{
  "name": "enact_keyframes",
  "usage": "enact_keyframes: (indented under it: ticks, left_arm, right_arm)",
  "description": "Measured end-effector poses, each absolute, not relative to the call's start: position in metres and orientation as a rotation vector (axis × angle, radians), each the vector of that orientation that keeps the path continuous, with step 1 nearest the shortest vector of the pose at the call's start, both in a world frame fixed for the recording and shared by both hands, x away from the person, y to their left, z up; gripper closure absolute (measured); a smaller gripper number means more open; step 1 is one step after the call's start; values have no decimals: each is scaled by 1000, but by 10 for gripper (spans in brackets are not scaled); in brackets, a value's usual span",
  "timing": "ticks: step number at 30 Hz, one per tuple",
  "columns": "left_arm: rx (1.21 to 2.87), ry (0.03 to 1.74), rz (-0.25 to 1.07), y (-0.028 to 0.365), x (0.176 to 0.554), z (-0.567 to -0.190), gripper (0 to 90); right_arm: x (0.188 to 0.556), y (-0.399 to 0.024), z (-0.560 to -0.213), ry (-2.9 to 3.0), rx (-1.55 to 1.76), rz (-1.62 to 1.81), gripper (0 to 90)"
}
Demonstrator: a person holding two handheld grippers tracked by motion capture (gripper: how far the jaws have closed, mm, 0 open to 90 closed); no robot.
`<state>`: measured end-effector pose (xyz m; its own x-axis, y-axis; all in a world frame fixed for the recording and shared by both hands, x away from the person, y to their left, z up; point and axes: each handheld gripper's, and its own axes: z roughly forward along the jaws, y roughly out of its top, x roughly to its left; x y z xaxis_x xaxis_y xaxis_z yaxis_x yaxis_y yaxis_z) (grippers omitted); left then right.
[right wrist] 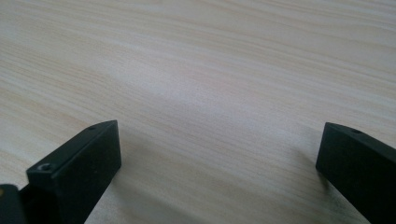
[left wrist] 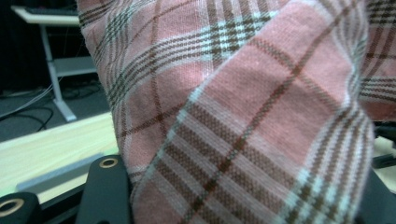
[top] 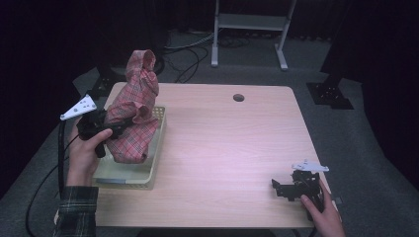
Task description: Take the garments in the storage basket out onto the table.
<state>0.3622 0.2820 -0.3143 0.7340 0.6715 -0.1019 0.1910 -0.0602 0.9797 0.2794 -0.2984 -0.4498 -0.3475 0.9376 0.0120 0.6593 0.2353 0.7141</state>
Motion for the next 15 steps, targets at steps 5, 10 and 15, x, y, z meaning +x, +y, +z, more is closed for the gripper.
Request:
enact_keyframes:
  ticks: [5,10,15]
  left_arm:
    - [1613,689,445,275,359,-304,413]
    - [1591,674,444,271,356,-296,414]
    - [1581,668,450,263,352,-286,414]
  right_arm:
    - [279,-298,-450,2093,1463,889,0]
    - [279,-299,-450,2094,1463,889,0]
    - [279,-299,-450,2094,1463,888,0]
